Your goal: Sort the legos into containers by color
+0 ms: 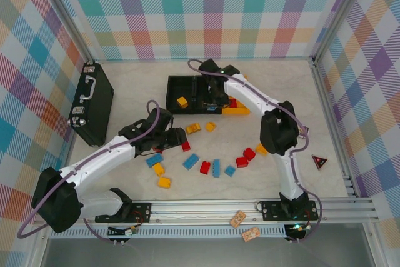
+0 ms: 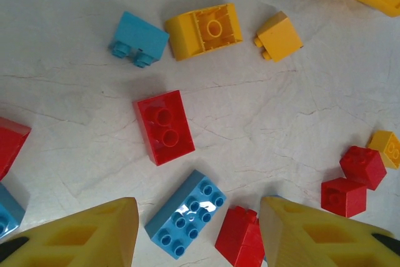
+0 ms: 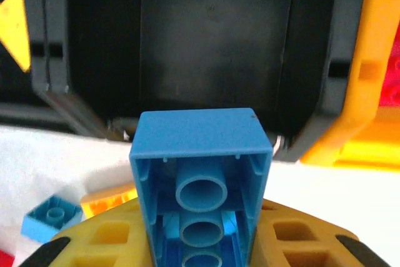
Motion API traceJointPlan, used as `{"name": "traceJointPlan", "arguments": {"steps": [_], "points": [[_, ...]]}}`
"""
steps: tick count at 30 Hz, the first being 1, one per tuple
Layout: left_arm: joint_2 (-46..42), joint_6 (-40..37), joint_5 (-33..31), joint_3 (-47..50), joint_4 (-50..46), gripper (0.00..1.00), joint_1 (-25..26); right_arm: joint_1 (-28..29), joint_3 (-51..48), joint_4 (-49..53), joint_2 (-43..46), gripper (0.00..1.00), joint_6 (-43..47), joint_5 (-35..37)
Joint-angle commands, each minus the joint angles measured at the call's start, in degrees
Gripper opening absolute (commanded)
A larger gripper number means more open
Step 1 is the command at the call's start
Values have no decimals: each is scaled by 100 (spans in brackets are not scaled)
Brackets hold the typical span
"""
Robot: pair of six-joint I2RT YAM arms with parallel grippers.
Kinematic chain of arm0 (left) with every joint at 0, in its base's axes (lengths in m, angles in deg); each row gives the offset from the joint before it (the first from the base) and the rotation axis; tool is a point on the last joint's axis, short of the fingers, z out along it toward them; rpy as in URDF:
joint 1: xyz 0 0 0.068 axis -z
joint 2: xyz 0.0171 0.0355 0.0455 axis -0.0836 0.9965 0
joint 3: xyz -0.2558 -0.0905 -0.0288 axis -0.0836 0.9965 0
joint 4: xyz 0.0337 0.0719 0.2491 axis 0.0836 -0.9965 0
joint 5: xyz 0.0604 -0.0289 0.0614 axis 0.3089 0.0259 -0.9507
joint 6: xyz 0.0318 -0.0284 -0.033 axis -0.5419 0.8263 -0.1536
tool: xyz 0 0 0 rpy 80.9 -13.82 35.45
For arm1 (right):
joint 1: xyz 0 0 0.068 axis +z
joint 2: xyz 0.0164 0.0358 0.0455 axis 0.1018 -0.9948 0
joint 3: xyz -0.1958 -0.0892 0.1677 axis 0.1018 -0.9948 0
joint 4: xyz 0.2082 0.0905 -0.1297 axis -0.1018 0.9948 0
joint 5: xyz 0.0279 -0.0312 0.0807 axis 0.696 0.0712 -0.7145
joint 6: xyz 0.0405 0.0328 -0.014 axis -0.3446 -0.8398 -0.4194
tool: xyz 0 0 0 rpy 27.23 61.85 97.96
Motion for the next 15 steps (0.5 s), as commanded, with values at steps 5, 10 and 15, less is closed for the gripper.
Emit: {"name": "traceJointPlan", "arguments": {"steps": [5,10,15], "points": [[-137,90,-146,92,-195,54,-71,-103,1404,779,-939,28,233,-11],[-124,104,-175,114,-205,54,-69,-130,1815,924,-1284,30,253,-53],[-114,126,-172,132,-182,54,-68,-132,1923,940,-1431,34,266,-64]]}}
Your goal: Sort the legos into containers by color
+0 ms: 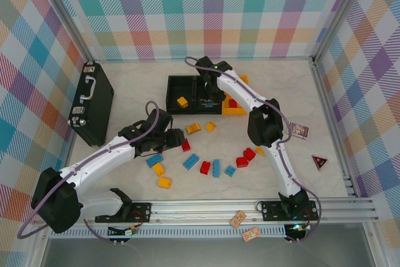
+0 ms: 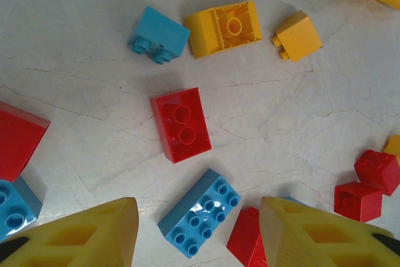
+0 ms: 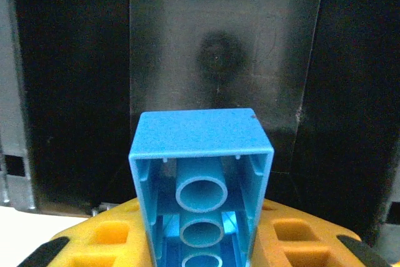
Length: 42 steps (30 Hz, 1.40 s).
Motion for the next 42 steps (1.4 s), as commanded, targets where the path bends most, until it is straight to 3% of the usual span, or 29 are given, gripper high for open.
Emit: {"name": "traceJointPlan", "arguments": {"steps": [1,6,16,26,36,42], "points": [[-105,98,-74,68,-96,54,-48,-27,242,230,-110,36,109,-75],[-107,131,-83,118,-77,54,-43,-27,235,250,-54,45,129,-38],[-140,109,-75,54,-46,54,-44,61,-574,-164,980,47,193,-23],[80,-58,281,-45,184,54,-28,140,-3039,-945,2875,50,-11,-22],[698,-383,753,-380,478,54,238,131,-5751,-1152,4773,59,-496,143],[1078,-573,953,-638,625,55,455,99,-6848,-1121,5542,67,-1242,256]]}}
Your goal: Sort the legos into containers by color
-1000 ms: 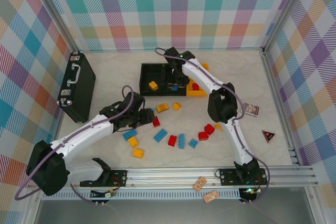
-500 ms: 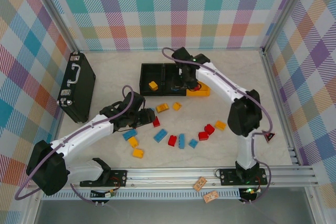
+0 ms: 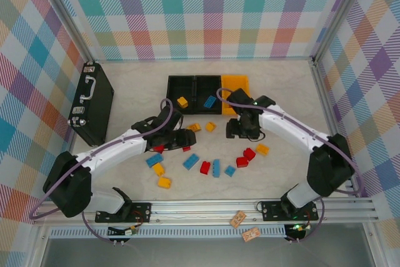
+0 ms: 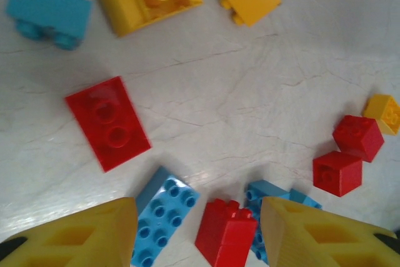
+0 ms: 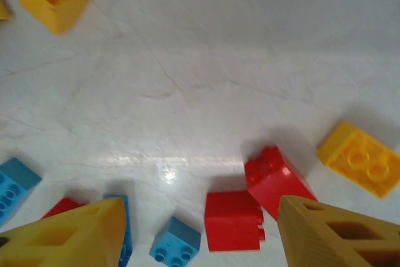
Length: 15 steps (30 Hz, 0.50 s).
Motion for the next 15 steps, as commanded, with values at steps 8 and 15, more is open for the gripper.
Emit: {"name": "traceJointPlan", "arguments": {"steps": [8,15], "points": [[570,-427,348,-531,178,55,406,-280,-1206,-253,577,76,-1753,-24],[722,-574,298,-689,37,55,602,-316,-1516,-601,407,76,-2294,-64]]}}
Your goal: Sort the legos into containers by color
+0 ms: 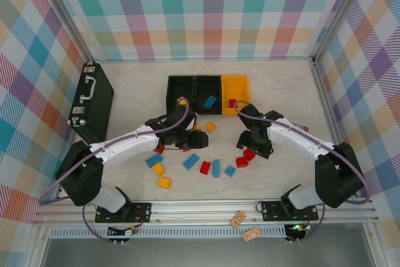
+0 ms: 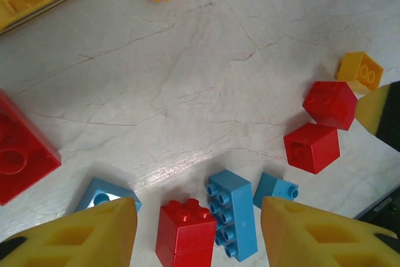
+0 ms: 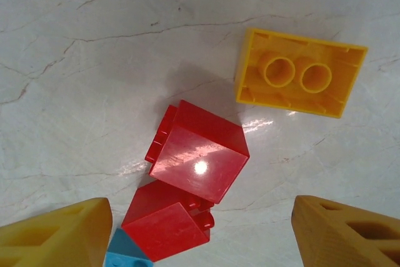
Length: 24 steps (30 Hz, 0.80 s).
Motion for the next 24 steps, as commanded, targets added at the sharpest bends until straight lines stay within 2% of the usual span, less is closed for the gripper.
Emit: {"name": "traceJointPlan", "arguments": {"steps": [1,7,17,22,24], "points": [[70,-173,40,-176,-119,55,112,-14,-138,-330,-125,76,-526,-98],[166,-170,3,-183,-131,55,214,-136,-149,-569,-492,74,-680,-116],[213,-137,-115,-188,-179,55,300,-287,-265,-811,-804,62,-622,-227],[228,-132,-154,-183,-193,55,306,-305,-308,-866,-820,52,-561,-280],[236,-124,-154,-185,-187,55,302,-302,-318,-878,-811,44,-522,-317]]}}
